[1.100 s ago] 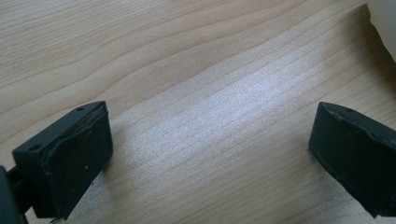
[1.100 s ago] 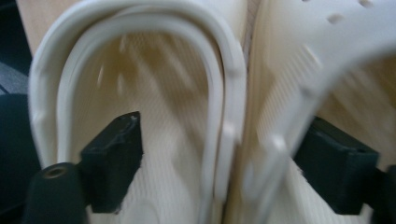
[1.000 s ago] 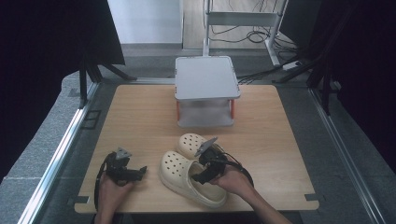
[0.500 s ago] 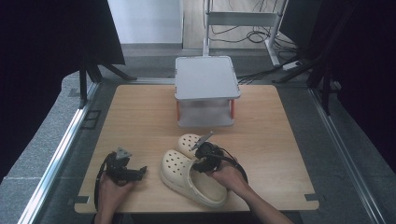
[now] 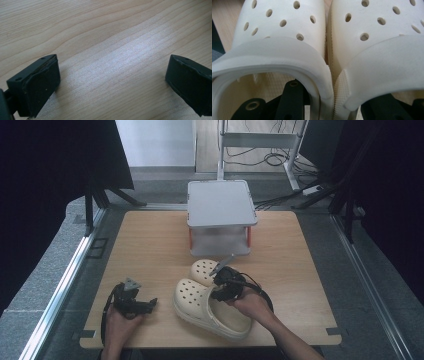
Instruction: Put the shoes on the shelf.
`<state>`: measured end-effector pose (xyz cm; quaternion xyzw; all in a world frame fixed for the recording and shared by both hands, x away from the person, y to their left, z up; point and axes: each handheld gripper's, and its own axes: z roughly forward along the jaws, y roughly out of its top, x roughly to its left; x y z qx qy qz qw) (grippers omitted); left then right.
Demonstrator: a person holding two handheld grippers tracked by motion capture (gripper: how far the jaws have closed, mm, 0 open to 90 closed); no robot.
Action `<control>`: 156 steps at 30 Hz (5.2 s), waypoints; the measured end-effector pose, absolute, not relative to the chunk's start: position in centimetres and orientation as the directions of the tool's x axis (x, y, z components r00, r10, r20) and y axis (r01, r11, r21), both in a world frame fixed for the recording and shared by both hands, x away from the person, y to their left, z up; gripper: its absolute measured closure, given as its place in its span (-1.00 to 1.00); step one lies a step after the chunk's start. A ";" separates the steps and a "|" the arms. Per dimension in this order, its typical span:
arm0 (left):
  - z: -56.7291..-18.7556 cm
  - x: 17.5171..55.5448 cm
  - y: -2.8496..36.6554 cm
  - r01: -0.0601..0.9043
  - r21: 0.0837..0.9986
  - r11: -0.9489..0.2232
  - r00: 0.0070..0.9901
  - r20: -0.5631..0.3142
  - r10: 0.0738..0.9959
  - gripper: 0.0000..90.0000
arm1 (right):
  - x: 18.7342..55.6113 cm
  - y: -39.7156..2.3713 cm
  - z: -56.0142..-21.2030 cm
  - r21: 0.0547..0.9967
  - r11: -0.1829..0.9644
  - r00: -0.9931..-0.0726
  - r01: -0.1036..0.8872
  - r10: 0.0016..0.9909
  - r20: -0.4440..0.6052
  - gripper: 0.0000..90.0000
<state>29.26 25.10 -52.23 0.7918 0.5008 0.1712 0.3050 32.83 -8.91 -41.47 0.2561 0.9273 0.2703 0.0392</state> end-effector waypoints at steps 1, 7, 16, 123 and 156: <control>-52.2 29.3 25.1 0.688 0.655 -0.311 0.439 -0.035 0.898 -1.00 | 32.9 -9.1 -41.1 0.523 0.720 -0.864 0.455 0.499 0.065 0.46; -52.2 29.3 25.1 0.688 0.654 -0.314 0.441 -0.034 0.897 -1.00 | 33.2 -10.3 -39.2 0.525 0.706 -0.850 0.475 0.522 0.067 0.46; -52.2 29.3 25.1 0.688 0.655 -0.311 0.439 -0.035 0.898 -1.00 | 33.5 -11.7 -36.2 0.528 0.696 -0.839 0.487 0.540 0.062 0.46; -52.2 29.3 25.0 0.687 0.654 -0.318 0.448 -0.037 0.893 -1.00 | 55.2 -7.7 -27.9 0.647 0.430 -0.558 0.629 0.830 -0.009 -0.67; -52.2 29.4 25.0 0.684 0.655 -0.322 0.450 -0.031 0.892 -1.00 | 45.2 -14.2 -27.6 0.733 0.554 -0.753 0.394 0.652 -0.087 -1.00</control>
